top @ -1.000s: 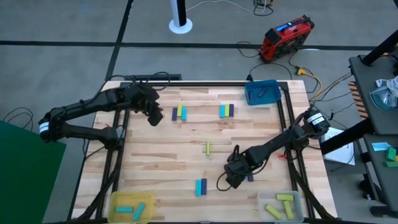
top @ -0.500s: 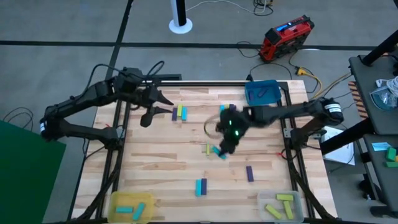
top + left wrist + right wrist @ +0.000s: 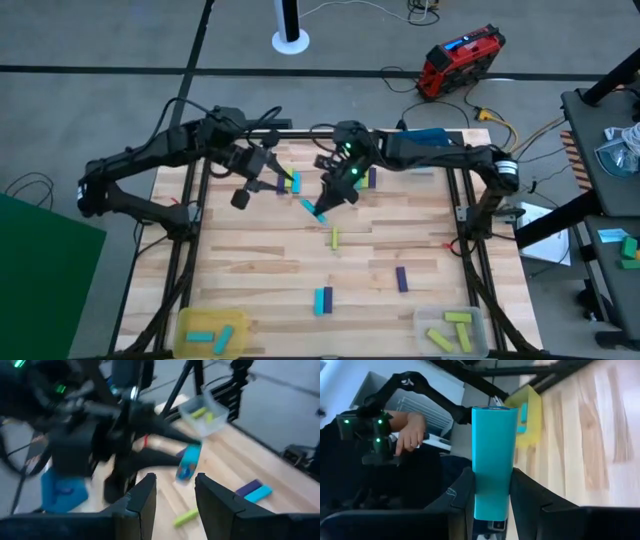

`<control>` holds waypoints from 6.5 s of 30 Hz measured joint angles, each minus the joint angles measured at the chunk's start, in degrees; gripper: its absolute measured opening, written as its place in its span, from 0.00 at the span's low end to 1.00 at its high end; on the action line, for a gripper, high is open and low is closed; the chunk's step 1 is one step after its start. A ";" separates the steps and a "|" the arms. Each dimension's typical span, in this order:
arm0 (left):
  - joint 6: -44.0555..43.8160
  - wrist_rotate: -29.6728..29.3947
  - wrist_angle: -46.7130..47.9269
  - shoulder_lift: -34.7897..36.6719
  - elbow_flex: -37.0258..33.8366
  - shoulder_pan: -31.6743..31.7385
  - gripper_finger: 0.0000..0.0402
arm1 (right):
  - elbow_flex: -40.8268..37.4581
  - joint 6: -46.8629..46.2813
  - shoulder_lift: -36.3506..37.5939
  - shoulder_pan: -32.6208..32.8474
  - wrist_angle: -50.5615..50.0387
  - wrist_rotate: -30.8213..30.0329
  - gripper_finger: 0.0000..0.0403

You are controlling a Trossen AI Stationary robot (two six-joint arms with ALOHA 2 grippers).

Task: Sort blocks
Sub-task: Put the light blue block into the yellow bin, then put the green block into the transparent bin

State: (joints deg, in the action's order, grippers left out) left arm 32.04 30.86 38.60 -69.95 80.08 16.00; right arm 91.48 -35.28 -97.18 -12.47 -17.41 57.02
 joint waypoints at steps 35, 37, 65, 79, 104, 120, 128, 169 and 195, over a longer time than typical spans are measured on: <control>3.50 6.17 2.60 -2.10 2.81 -0.84 0.17 | 17.01 2.51 -10.85 -2.69 0.15 8.67 0.21; 3.85 6.25 2.71 -2.09 2.79 -0.86 0.14 | 17.01 2.49 -10.85 -2.70 0.11 8.92 0.21; -34.85 -12.58 34.50 -1.51 12.77 -6.45 0.09 | 16.97 22.41 -7.16 -12.83 -30.41 -1.22 0.51; -81.49 -20.32 36.67 -3.53 3.15 -59.66 0.09 | 16.88 35.05 -7.12 -14.42 -37.93 -16.13 0.39; -91.04 -28.40 30.32 -16.50 -5.74 -80.34 0.09 | 16.86 35.34 -7.18 -14.42 -34.14 -16.27 0.36; -98.91 -30.76 28.28 -24.48 -5.78 -86.96 0.09 | 16.86 35.34 -7.18 -14.42 -32.34 -16.61 0.33; -99.22 -30.10 28.31 -27.48 -5.78 -87.40 0.12 | 16.84 34.40 -7.18 -14.42 -31.32 -16.67 0.36; -100.59 -63.60 51.42 -16.61 12.58 -66.09 0.10 | 16.84 27.38 -7.18 -9.54 -31.76 -17.78 0.28; -71.63 -47.37 10.88 4.71 -18.72 -17.71 0.05 | 16.84 8.58 -6.33 0.22 -55.35 -40.64 0.26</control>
State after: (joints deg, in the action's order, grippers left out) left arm -39.59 -16.51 49.48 -65.24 61.37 -1.71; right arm 108.31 -26.70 -103.50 -12.26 -72.76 16.38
